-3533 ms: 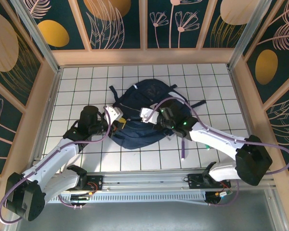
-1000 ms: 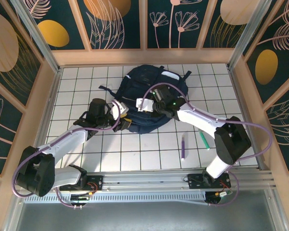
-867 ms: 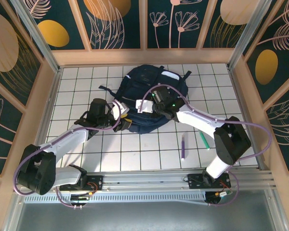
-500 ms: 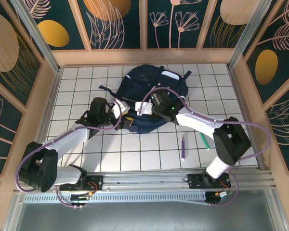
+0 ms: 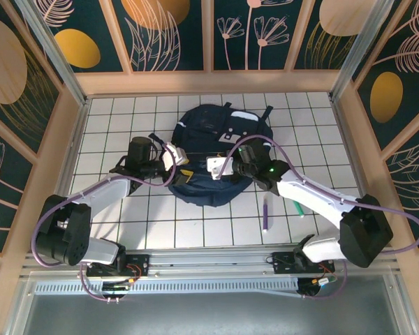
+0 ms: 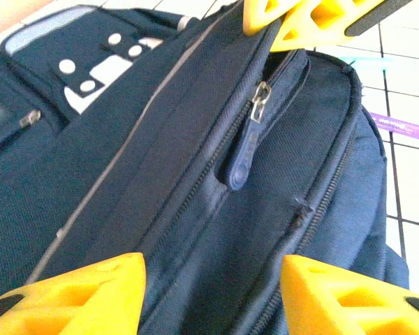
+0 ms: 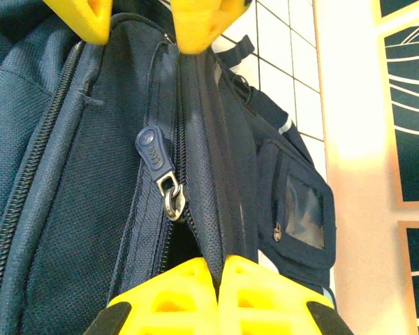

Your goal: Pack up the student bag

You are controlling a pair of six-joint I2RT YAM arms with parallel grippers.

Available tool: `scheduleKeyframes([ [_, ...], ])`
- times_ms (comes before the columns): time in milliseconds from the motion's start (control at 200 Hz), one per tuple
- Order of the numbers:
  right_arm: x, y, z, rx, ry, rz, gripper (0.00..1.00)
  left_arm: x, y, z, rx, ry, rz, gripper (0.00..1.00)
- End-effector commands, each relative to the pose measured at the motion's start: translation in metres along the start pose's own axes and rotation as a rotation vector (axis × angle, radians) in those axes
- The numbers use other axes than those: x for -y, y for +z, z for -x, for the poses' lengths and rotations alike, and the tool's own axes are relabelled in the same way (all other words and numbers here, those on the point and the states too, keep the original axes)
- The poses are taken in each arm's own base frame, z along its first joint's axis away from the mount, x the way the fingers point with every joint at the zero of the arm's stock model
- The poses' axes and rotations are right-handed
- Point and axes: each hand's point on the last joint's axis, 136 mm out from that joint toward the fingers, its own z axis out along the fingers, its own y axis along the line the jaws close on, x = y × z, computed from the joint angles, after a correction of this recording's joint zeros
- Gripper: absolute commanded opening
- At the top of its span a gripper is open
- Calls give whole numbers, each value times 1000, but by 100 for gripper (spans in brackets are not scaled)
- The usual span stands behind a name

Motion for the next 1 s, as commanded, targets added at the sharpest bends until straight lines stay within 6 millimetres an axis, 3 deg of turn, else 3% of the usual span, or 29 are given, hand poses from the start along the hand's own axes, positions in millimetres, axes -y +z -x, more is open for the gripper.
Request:
scheduleKeyframes([
  [0, 28, -17, 32, 140, -26, -107, 0, 18, 3, 21, 78, 70, -77, 51],
  [135, 27, -19, 36, 163, -17, -105, 0, 29, 6, 21, 91, 63, -98, 43],
  [245, 28, -18, 39, 172, -13, -110, 0, 37, 9, 18, 85, 46, -128, 26],
  [410, 31, -12, 31, 132, -6, -136, 0, 45, 2, 14, 75, 44, -107, 18],
  [641, 27, -12, 41, 154, -36, -114, 0, 23, 4, 7, 33, 8, 22, 30],
  [711, 25, -13, 46, 160, -47, -111, 0, 12, 7, 11, 34, -9, 58, 39],
  [816, 23, -14, 49, 163, -54, -107, 0, 7, 13, 14, 24, -21, 40, 39],
  [996, 20, -14, 53, 168, -73, -103, 0, 16, 24, 16, 27, -70, -65, 37],
])
